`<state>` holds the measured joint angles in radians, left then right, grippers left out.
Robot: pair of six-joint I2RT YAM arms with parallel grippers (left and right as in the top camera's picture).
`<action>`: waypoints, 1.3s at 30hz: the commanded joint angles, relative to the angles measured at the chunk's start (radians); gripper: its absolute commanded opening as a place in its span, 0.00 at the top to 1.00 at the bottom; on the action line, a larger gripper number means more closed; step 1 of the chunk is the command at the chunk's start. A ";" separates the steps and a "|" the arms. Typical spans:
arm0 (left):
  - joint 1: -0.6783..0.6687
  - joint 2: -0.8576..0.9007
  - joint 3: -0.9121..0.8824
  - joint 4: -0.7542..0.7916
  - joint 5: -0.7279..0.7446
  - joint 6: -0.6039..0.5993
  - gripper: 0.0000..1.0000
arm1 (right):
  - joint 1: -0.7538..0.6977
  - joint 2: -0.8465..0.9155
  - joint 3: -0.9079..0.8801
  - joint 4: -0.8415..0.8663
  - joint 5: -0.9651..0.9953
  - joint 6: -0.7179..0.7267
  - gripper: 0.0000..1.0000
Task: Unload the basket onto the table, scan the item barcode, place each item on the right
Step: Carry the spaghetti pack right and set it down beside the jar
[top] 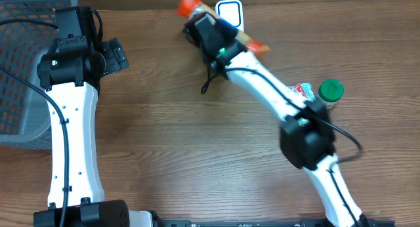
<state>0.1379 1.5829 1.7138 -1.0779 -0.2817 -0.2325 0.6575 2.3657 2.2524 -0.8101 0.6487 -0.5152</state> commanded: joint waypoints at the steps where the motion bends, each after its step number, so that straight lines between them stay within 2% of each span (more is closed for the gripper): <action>1: -0.001 -0.014 0.018 0.000 -0.013 0.008 0.00 | -0.018 -0.230 0.045 -0.221 -0.056 0.454 0.96; 5: -0.001 -0.014 0.018 0.001 -0.013 0.008 0.00 | -0.066 -0.235 0.037 -0.553 -0.358 0.602 0.96; 8: -0.001 -0.014 0.018 0.001 -0.013 0.008 0.00 | -0.106 -0.223 -0.032 -0.647 -0.506 0.680 0.96; 12: -0.001 -0.014 0.018 0.001 -0.013 0.008 0.00 | -0.134 -0.222 -0.193 -0.610 -0.503 0.744 0.96; 17: -0.001 -0.014 0.018 0.001 -0.013 0.008 0.00 | -0.163 -0.222 -0.360 -0.544 -0.357 0.882 0.96; 22: -0.001 -0.014 0.018 0.001 -0.013 0.008 0.00 | -0.185 -0.222 -0.473 -0.475 -0.361 0.886 0.80; 25: -0.001 -0.014 0.018 0.001 -0.013 0.008 0.00 | -0.188 -0.222 -0.500 -0.474 -0.361 0.885 0.71; 29: -0.001 -0.014 0.018 0.001 -0.013 0.008 0.00 | -0.188 -0.240 -0.499 -0.485 -0.362 0.882 0.68; 36: -0.001 -0.014 0.018 0.001 -0.013 0.008 0.00 | -0.212 -0.377 -0.497 -0.499 -0.392 0.883 0.64; 39: -0.001 -0.014 0.018 0.001 -0.013 0.008 0.00 | -0.240 -0.438 -0.497 -0.504 -0.439 0.882 0.58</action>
<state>0.1379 1.5829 1.7138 -1.0779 -0.2817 -0.2325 0.4553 2.0422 1.7573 -1.3098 0.2516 0.3618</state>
